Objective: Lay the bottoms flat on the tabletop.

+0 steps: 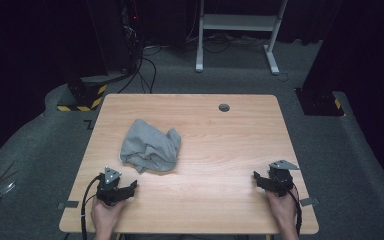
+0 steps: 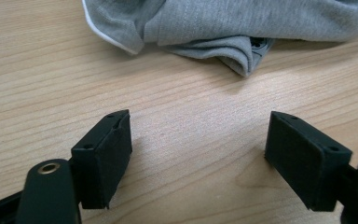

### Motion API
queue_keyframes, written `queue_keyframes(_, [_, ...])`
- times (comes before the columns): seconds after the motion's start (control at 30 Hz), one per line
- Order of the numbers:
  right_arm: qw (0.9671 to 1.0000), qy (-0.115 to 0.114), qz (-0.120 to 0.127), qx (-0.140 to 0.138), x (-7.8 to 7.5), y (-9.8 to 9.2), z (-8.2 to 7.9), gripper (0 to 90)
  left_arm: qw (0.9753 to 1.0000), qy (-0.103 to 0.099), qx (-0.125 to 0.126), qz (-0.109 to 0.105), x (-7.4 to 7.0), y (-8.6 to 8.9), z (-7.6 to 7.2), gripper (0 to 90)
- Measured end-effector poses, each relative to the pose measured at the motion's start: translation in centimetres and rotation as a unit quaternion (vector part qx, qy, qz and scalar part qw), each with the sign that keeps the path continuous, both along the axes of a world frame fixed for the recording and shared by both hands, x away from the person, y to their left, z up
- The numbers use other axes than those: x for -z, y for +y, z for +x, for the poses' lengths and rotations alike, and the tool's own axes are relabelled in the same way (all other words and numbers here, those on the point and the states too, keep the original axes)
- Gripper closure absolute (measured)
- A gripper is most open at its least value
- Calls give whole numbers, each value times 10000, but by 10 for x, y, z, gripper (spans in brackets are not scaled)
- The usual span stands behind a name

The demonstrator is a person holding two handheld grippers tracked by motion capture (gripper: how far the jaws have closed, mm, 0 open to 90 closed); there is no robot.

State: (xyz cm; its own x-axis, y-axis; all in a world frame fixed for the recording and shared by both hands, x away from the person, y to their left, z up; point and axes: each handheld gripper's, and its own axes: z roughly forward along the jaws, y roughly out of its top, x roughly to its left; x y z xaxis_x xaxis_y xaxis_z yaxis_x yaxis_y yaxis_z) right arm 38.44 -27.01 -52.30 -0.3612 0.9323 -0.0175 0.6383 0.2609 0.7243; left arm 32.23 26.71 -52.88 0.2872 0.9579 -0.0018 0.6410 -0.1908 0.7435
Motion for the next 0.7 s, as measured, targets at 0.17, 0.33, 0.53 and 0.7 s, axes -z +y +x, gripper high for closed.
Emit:
queue_keyframes(0.17, [10000,8,-7,23,0,0,0,269,9999,12,-66,-91,0,-1,1,218])
queue_keyframes(0.33, [10000,34,5,93,0,-1,0,237,10000,4,-9,-23,0,-6,4,220])
queue_keyframes(0.53, [9996,106,-20,265,1,-1,2,145,10000,8,-3,-46,0,-7,3,227])
queue_keyframes(0.7, [9996,100,-33,269,1,-2,2,145,9998,12,102,-151,-1,-11,-1,209])
